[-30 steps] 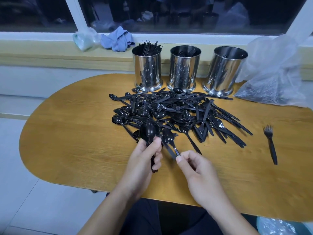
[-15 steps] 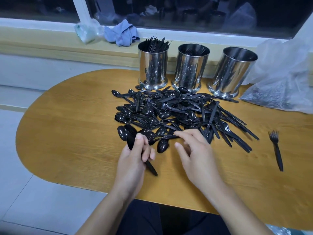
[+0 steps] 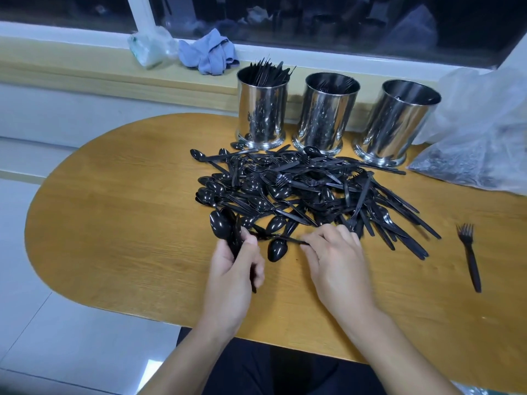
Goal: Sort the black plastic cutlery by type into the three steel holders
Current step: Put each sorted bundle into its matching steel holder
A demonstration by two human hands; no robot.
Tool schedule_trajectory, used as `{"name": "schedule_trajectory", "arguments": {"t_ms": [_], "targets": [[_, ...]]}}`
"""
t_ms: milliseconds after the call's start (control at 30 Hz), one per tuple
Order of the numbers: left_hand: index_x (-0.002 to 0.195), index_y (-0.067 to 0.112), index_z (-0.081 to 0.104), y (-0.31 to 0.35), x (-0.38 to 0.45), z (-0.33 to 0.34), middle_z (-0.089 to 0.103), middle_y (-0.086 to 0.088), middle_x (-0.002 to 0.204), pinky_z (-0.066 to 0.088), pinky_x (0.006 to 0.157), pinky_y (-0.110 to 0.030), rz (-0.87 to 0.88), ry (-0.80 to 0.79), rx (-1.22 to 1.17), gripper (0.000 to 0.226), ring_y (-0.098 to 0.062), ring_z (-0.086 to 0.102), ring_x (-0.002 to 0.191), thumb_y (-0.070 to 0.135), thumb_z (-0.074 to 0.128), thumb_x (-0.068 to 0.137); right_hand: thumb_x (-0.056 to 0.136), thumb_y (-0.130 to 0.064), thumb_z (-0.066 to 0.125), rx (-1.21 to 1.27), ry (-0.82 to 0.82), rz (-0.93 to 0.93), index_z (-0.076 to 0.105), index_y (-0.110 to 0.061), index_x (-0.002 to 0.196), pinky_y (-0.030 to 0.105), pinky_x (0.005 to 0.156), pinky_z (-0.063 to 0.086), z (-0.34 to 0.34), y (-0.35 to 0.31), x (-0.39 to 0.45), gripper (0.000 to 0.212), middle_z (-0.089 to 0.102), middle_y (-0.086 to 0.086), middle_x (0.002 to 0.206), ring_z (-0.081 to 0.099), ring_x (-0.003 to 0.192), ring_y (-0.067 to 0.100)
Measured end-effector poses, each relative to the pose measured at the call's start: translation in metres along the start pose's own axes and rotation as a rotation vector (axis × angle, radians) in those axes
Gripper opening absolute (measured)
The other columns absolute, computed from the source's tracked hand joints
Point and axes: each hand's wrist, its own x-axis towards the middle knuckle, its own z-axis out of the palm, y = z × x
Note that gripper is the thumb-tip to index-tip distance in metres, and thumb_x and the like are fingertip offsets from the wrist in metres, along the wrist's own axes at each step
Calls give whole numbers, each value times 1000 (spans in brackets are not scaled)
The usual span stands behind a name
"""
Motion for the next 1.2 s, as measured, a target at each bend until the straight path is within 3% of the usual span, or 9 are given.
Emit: {"name": "schedule_trajectory", "arguments": {"t_ms": [100, 233, 367, 500, 567, 733, 833, 1000, 1200], "targets": [[107, 7, 53, 3, -1, 3, 53, -8, 78, 43, 58, -38, -16, 1, 54, 36, -25, 49, 66, 41, 51, 117, 105, -25, 69, 7, 0, 33, 81, -20, 111, 42, 89, 49, -5, 1, -6, 14, 66, -7, 99, 56, 93, 20], [101, 16, 55, 8, -1, 8, 43, -3, 78, 27, 57, -36, -71, 4, 43, 25, -17, 33, 63, 35, 57, 116, 108, -25, 66, 153, 28, 103, 77, -22, 114, 41, 88, 54, -19, -2, -14, 13, 71, -12, 98, 62, 91, 15], [105, 20, 53, 7, -2, 19, 37, -2, 82, 29, 63, -37, -108, -16, -48, 26, -21, 29, 71, 37, 72, 107, 109, -23, 65, 590, 13, 307, 78, -28, 99, 28, 68, 49, -34, -14, -20, 17, 69, -13, 82, 64, 75, 10], [109, 17, 60, 3, -5, 37, 48, -3, 81, 41, 68, -37, -118, -11, -154, 37, -16, 45, 70, 46, 81, 98, 109, -20, 63, 910, -160, 390, 75, -19, 85, 46, 65, 46, -46, -35, -29, 27, 66, 2, 73, 58, 69, 29], [110, 16, 65, 1, -6, 42, 52, -5, 81, 47, 72, -38, -145, 27, -194, 36, -17, 51, 73, 46, 81, 98, 110, -19, 62, 853, -179, 296, 79, -29, 94, 36, 72, 51, -46, -44, -38, 26, 70, -8, 84, 64, 78, 12], [101, 18, 66, -2, -4, 38, 61, -5, 92, 46, 89, -47, -182, 69, -211, 19, -23, 54, 87, 34, 65, 112, 111, -41, 62, 472, -136, -27, 70, -28, 140, 29, 82, 54, -40, -41, -46, 33, 61, -20, 107, 61, 95, 6], [99, 16, 55, 0, 0, 33, 53, -7, 84, 42, 81, -43, -191, 98, -246, 21, -21, 48, 78, 29, 60, 115, 101, -61, 66, 557, -144, 78, 76, -29, 133, 17, 84, 48, -50, -32, -39, 47, 62, -23, 105, 61, 98, 4], [109, 17, 47, -3, 6, 24, 45, 0, 77, 38, 60, -34, -170, 105, -293, 17, -16, 41, 66, 28, 57, 117, 98, -37, 76, 341, 2, 217, 80, -19, 127, 15, 76, 48, -43, 1, -28, 34, 62, -17, 100, 56, 84, 1], [95, 12, 46, -7, 1, 18, 30, -5, 73, 24, 50, -31, -63, -14, -172, 30, -20, 22, 60, 31, 54, 117, 97, -36, 79, 45, 9, 285, 80, -15, 123, 40, 82, 60, -34, 30, -29, 34, 61, -7, 98, 61, 88, 15]]}}
